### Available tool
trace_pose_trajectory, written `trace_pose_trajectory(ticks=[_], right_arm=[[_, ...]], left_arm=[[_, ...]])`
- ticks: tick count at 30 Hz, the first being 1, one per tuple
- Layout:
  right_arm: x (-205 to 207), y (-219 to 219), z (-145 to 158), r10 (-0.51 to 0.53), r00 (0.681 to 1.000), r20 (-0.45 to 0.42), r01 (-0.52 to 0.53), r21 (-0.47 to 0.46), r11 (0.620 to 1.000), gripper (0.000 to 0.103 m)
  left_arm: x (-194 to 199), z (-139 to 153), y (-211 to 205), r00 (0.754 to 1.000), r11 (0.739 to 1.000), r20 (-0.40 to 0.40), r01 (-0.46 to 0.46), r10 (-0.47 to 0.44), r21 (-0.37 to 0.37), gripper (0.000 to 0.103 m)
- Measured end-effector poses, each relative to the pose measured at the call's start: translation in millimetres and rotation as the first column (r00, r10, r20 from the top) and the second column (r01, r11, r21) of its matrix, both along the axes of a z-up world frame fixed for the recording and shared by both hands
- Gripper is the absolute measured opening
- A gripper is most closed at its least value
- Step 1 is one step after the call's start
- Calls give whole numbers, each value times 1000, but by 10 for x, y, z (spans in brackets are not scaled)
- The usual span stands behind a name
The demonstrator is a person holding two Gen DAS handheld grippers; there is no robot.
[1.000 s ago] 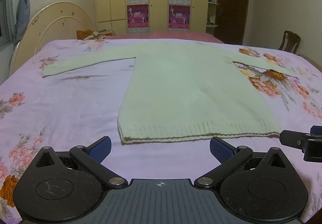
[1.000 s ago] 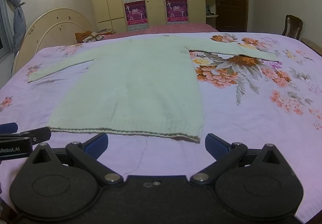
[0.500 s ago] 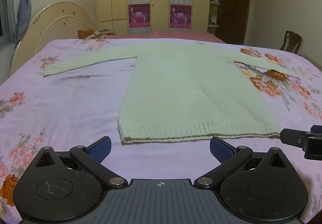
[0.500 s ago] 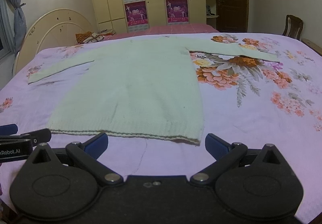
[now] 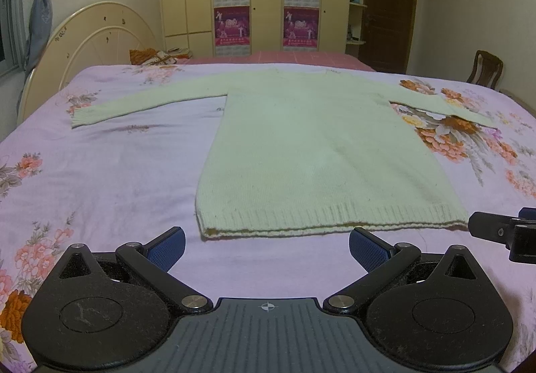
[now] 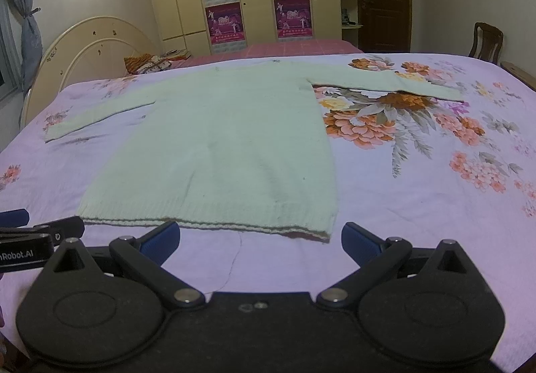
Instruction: Fold small clothes
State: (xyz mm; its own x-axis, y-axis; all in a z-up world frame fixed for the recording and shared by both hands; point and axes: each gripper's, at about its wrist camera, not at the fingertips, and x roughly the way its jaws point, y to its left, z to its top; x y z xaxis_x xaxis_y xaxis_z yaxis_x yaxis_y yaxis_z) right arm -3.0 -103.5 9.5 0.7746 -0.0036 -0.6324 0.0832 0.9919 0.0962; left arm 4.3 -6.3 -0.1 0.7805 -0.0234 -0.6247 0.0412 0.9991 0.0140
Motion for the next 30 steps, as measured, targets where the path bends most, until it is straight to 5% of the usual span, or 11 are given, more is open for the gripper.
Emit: trace_pose_trajectory(ticks=[14, 19, 21, 25, 27, 30], right_arm=[[11, -11, -14, 13, 1000, -6, -13, 26, 1000, 102], [16, -82, 7, 3, 1000, 14, -4, 42, 999, 102], [31, -165, 36, -16, 999, 32, 15, 46, 999, 97], [147, -461, 99, -79, 996, 48, 76, 64, 995, 71], [256, -676, 150, -118, 991, 66, 112, 83, 990, 67], [504, -1063, 251, -170, 981, 92, 156, 142, 977, 46]], left_arm=[[24, -45, 55, 1000, 999, 8, -6, 6, -33, 103], [223, -111, 51, 998, 998, -19, 64, -65, -25, 103], [320, -50, 58, 998, 998, 33, 61, -60, -6, 103], [686, 127, 79, 988, 996, 120, 90, -93, 26, 103], [1001, 215, 115, 989, 997, 125, 74, -78, 35, 103], [1468, 308, 188, 989, 999, 144, 31, -32, 10, 103]])
